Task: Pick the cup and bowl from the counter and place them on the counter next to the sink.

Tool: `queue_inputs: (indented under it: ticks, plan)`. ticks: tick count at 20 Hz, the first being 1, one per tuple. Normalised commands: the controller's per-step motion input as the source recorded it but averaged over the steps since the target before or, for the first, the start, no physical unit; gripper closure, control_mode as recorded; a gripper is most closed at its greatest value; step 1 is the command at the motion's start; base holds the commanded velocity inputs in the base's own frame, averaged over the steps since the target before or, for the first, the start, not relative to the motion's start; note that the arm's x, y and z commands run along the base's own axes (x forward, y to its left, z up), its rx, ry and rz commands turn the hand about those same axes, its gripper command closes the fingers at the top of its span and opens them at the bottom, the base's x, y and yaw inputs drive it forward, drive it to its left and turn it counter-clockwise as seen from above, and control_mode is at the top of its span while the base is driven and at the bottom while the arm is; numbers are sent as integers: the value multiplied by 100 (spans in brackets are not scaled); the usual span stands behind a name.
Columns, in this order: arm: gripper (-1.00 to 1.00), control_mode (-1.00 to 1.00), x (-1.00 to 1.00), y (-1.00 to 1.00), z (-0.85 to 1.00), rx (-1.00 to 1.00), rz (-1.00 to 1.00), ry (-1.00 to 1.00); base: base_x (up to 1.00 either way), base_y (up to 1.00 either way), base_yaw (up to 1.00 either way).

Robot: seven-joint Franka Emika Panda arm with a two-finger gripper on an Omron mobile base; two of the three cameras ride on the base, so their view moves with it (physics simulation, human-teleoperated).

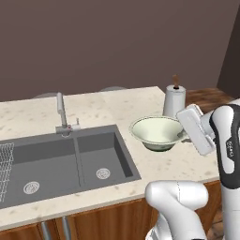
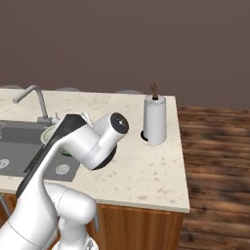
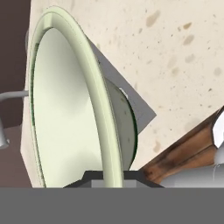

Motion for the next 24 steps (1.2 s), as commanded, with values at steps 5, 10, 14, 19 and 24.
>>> queue_inputs:
  ticks: [5, 10, 14, 19, 24]
  plan:
    - [100, 100, 0, 0, 0, 0, 0, 0, 0, 0, 0]
    - [100, 100, 0, 0, 0, 0, 0, 0, 0, 0, 0]
    - [100, -100, 0, 2, 0, 0, 0, 0, 0, 0, 0]
    - [100, -100, 4, 16, -3, 0, 0, 0, 0, 0, 0]
    - [100, -100, 14, 2, -61, 0, 2, 4, 0, 0, 0]
